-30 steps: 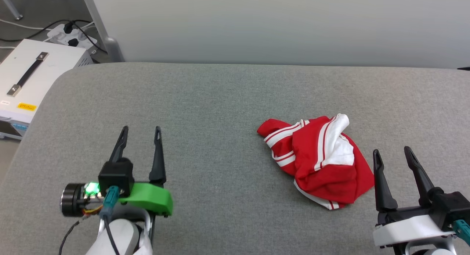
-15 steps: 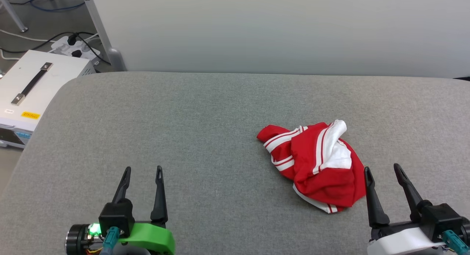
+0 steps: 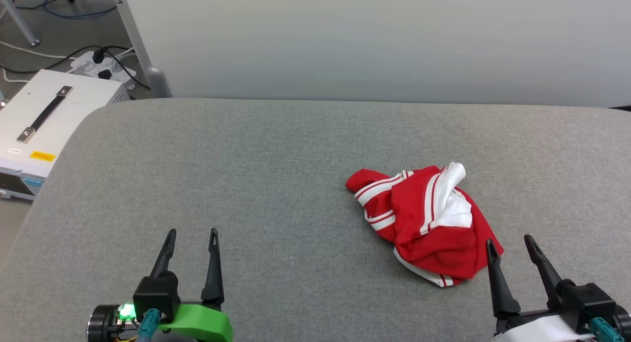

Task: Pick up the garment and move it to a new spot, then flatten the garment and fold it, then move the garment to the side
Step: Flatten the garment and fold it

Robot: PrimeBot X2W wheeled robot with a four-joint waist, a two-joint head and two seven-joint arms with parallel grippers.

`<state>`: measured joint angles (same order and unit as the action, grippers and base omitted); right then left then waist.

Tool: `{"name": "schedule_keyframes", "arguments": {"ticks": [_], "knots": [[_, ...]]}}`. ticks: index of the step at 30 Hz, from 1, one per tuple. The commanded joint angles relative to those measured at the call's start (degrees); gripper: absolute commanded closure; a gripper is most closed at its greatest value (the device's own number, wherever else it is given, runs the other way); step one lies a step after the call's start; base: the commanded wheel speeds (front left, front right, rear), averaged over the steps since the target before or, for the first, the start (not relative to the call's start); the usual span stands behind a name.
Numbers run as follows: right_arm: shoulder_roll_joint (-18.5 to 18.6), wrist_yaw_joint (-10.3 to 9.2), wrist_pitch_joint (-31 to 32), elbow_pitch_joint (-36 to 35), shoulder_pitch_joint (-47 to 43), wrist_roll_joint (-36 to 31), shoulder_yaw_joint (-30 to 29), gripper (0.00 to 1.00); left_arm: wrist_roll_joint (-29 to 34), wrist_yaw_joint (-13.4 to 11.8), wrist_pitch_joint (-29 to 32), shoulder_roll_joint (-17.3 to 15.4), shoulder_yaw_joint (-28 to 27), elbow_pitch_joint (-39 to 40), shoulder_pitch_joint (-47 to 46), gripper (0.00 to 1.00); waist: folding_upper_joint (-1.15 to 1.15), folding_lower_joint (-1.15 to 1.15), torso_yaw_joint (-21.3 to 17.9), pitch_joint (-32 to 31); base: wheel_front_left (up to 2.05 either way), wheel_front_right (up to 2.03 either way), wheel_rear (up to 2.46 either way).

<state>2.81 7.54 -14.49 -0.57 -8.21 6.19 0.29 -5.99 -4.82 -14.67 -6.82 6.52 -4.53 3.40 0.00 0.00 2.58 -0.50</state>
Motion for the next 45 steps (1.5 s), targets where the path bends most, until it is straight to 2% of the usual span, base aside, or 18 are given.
{"name": "schedule_keyframes", "arguments": {"ticks": [1,15,19,25,29,31,35,39,43,45], "knots": [[0.1,-0.05,-0.5,0.1,-0.5,0.4,0.0,0.00,0.5,0.5,-0.3,0.6,-0.4,-0.1,0.8,0.00,0.00,0.00,0.0,0.1,0.00,0.00,0.00],[0.1,-0.05,-0.5,0.1,0.8,0.5,-0.9,0.00,2.7,2.3,-0.3,2.2,-2.3,-1.2,0.6,0.00,0.00,0.00,0.4,0.7,0.00,0.00,0.00],[0.1,-0.05,-0.5,-1.5,4.2,-0.1,-2.7,0.00,3.0,2.7,-0.3,2.5,-2.2,-1.5,-0.1,0.00,0.00,0.00,0.8,1.5,0.00,0.00,0.00],[1.1,-0.05,-0.5,-4.5,14.8,-3.0,-4.7,0.00,3.4,3.3,-0.3,2.8,-2.1,-1.8,-1.4,0.00,0.00,0.00,1.4,3.2,0.00,0.00,0.00],[6.7,-0.05,-0.5,-1.9,22.4,-2.3,-2.9,0.00,3.7,3.6,-0.3,3.0,-1.9,-1.9,-2.3,0.00,0.00,0.00,1.9,4.3,0.00,0.00,0.00],[10.4,-0.05,-0.5,2.0,26.0,-1.1,-0.5,0.00,3.7,3.6,-0.3,3.1,-1.8,-2.0,-2.6,0.00,0.00,0.00,2.2,4.6,0.00,0.00,0.00],[18.9,-0.05,1.5,11.7,33.8,3.1,8.0,0.00,3.7,3.5,-0.3,3.3,-1.5,-2.0,-2.9,0.00,0.00,0.00,2.8,5.4,0.00,0.00,0.00],[26.7,-0.05,10.0,17.1,42.2,10.1,19.4,0.00,3.5,3.3,-0.3,3.6,-0.9,-1.9,-3.6,0.00,0.00,0.00,3.5,6.9,0.00,0.00,0.00],[33.8,-0.05,22.5,20.0,49.6,21.8,33.2,0.00,3.1,3.0,-0.3,3.7,-0.1,-1.7,-5.0,0.00,0.00,0.00,4.6,9.2,0.00,0.00,0.00],[36.3,-0.05,27.7,20.4,52.4,26.5,38.2,0.00,2.9,2.8,-0.3,3.8,0.4,-1.5,-5.7,0.00,0.00,0.00,5.2,10.4,0.00,0.00,0.00]]}}
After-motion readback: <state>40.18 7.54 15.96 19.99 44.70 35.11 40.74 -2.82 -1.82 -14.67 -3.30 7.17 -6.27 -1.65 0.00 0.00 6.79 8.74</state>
